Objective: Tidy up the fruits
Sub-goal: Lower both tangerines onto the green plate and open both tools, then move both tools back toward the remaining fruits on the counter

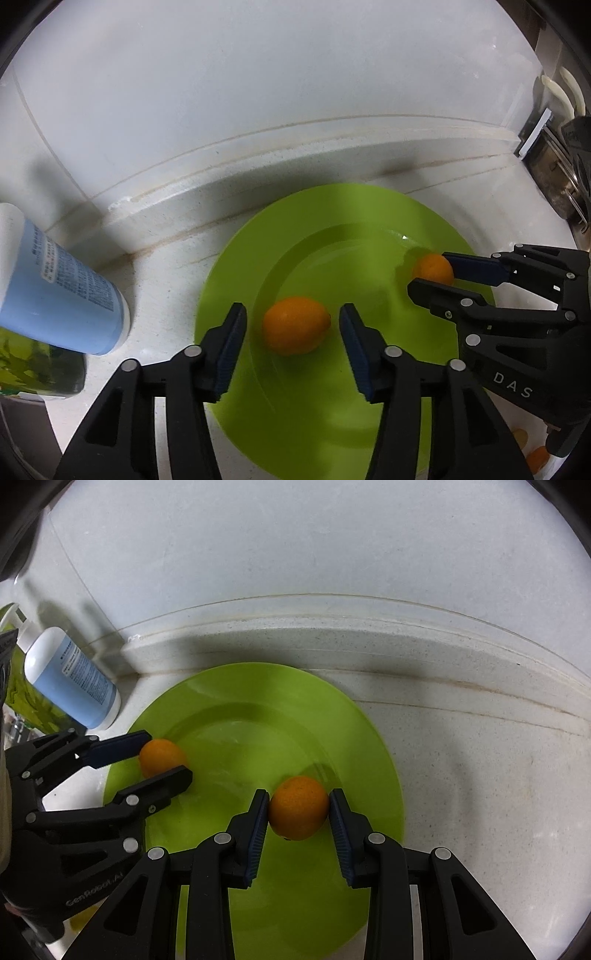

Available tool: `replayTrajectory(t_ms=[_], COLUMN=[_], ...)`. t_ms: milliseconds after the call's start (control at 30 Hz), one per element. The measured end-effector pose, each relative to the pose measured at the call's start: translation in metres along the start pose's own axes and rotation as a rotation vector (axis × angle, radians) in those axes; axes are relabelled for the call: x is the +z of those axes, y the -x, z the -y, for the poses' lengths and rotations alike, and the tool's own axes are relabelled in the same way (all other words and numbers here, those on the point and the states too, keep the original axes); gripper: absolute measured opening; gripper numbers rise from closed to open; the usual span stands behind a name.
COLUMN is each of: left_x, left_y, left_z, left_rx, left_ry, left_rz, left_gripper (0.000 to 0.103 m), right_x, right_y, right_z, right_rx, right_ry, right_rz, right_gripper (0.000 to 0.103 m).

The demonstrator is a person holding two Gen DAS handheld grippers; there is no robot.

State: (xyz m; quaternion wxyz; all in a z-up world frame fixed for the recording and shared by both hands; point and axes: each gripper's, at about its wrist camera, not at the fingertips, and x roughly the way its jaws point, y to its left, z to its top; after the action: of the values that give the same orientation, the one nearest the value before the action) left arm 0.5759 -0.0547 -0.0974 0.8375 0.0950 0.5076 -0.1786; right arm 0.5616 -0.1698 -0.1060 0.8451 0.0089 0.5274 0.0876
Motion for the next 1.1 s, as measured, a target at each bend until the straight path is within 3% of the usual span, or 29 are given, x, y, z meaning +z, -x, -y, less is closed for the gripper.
replayTrajectory(t_ms=[267,467,667,833,1100], left_x=[-0.007,-0.032,-0.07,-0.106,-0.153], left_y=[0.04,0.097,0.153,0.189,0.22], left_z=[0.008,0.012,0.013,0.029,0.058], left_rx=[0.04,0.067,0.057,0.104,0.088], left_ry=[-0.012,0.02,0.073,0.044,0.03], left_rz=[0.062,0.169,0.263,0.345,0.382], left_gripper=[0.061,0.066,0.069,0.07,0.074], right_x=[-0.008,-0.028,-0.063,-0.104,-0.165], right_y=[0.026,0.076,0.133,0.171,0.215], right_z=[-0.004,-0.015,-0.026,-0.032,-0.031], right_rx=[-0.008,-0.033,-0.054,-0.084,-0.153], right_ry=[0.001,0.003,0.0,0.008,-0.004], right_rz=[0.048,0.158,0.264,0.326,0.405], right_gripper=[0.045,0.049,0.049,0.053,0.062])
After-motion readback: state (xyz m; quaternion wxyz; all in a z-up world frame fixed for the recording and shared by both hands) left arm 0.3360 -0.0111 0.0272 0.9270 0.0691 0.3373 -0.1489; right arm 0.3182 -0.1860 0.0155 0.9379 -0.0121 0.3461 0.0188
